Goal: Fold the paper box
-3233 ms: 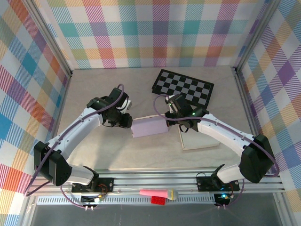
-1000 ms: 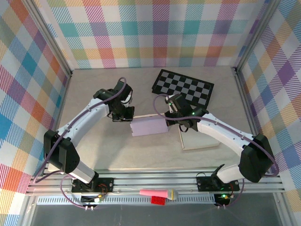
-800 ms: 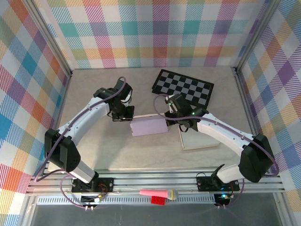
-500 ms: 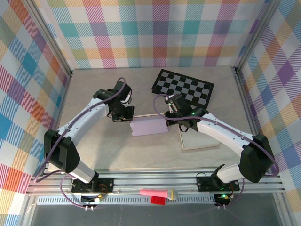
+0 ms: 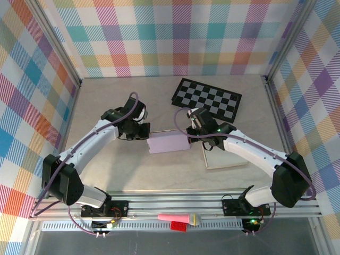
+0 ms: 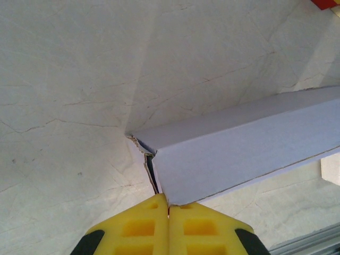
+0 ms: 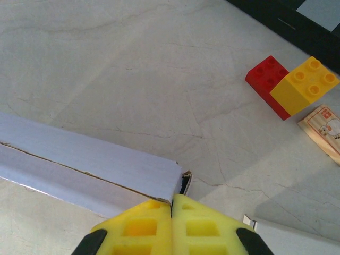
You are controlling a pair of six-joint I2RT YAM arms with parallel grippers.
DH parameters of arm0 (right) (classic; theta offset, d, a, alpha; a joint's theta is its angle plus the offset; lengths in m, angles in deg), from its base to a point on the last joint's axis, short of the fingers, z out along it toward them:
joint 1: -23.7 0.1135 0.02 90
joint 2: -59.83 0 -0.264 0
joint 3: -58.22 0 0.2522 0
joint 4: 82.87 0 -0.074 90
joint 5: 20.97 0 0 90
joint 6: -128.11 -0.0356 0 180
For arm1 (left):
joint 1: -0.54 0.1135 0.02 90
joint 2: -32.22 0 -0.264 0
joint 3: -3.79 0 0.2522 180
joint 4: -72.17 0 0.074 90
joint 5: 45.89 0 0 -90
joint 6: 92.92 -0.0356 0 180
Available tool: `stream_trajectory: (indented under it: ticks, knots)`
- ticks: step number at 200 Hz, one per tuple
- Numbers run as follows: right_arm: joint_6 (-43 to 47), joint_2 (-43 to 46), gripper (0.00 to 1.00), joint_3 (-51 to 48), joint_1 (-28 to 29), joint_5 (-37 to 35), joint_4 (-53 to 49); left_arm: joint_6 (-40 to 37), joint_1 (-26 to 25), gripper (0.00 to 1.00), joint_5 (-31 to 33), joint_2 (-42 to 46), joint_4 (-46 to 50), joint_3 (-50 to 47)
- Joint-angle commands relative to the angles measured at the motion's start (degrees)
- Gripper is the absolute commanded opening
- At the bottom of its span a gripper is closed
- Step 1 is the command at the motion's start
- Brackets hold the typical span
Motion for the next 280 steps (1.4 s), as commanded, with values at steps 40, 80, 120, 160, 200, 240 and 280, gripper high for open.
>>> stream_trajectory:
  ticks: [40, 80, 120, 160, 200, 240, 280]
  knots:
    - [-15.33, 4.07, 0.23, 2.03, 0.54, 8.87, -11.62, 1.37, -3.98, 0.0, 4.5, 3.4, 0.28, -6.16]
    - [-33.44, 8.66, 0.59, 4.48, -0.93, 14.05, -15.55, 3.64, -4.71, 0.0, 5.9, 4.36, -0.9, -7.16]
    - [-56.52, 10.03, 0.72, 1.76, -4.89, 21.01, -8.06, 4.09, -5.5, 0.0, 5.9, 3.99, -1.17, -7.1]
    - [-74.73, 10.26, 0.74, -4.68, -7.25, 23.93, 3.35, 4.46, -5.85, 0.0, 5.82, 3.92, -0.87, -6.94]
    - [-80.72, 7.3, 0.74, -7.15, -7.78, 24.64, 10.14, 4.71, -6.27, 0.0, 5.8, 3.82, -0.85, -6.93]
    - [-81.1, 6.27, 0.67, -10.09, -8.53, 25.32, 10.9, 5.01, -6.47, 0.0, 5.92, 3.82, -0.73, -6.57]
    - [-78.88, 5.11, 0.6, -10.84, -10.87, 26.23, 12.33, 5.13, -6.66, 0.0, 5.83, 3.71, -0.74, -6.41]
